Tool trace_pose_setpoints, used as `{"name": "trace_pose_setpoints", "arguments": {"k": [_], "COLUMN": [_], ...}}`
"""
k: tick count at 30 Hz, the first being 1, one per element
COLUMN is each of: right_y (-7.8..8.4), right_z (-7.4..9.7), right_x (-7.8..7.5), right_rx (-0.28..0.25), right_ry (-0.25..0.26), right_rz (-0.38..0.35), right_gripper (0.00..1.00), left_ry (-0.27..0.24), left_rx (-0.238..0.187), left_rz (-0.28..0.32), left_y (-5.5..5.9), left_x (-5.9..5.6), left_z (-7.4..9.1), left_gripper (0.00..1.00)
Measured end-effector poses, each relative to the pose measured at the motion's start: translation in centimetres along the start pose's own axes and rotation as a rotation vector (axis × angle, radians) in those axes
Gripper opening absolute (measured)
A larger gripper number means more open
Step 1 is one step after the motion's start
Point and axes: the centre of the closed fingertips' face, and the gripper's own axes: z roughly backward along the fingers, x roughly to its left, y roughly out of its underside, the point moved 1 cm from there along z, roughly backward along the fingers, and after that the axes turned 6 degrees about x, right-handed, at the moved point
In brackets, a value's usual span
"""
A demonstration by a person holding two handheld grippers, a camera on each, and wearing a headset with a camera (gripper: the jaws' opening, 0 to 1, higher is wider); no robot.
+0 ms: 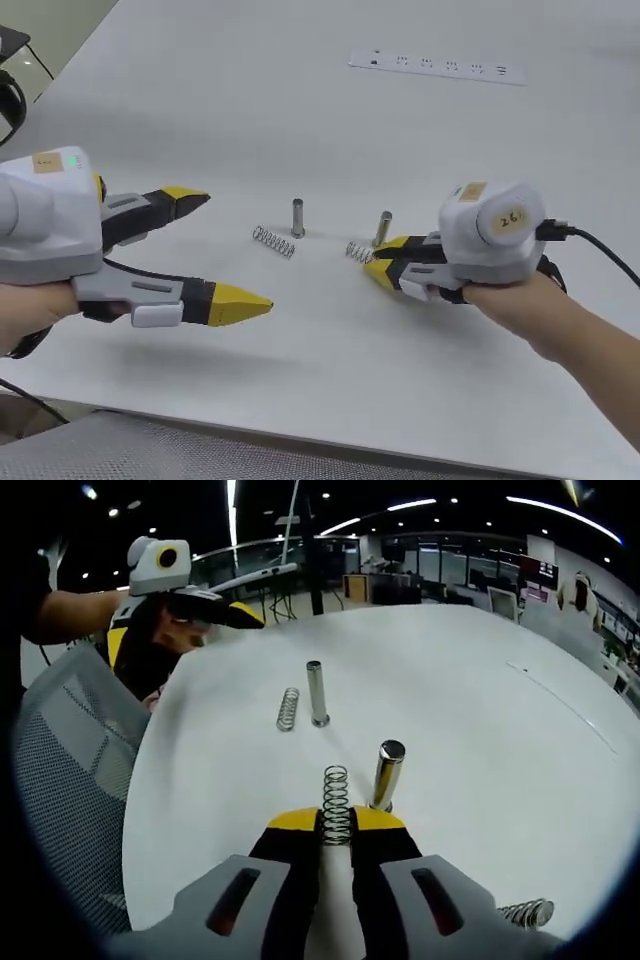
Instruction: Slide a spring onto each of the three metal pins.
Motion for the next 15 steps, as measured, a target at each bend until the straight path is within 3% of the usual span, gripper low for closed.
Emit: {"name": "trace_pose_setpoints", "arguments": {"k": [10,15], "right_y": [-0.2,-0.1], "right_z": [0.6,1.7], "right_x": [0.7,1.5], "right_rx": [0.01,0.023], "right_ry": [-0.026,-0.043], "right_rz": [0.037,0.098], "right_gripper": [0.08,0.08], "left_ry": [0.012,0.013], "left_rx": [0.007,0.014], "left_rz": [-0.012,-0.02], "left_y": [-0.2,-0.2], "left_x": [-0.7,-0.9], "left_z": [-0.2,-0.2], "left_gripper": [0.95,0.94]}}
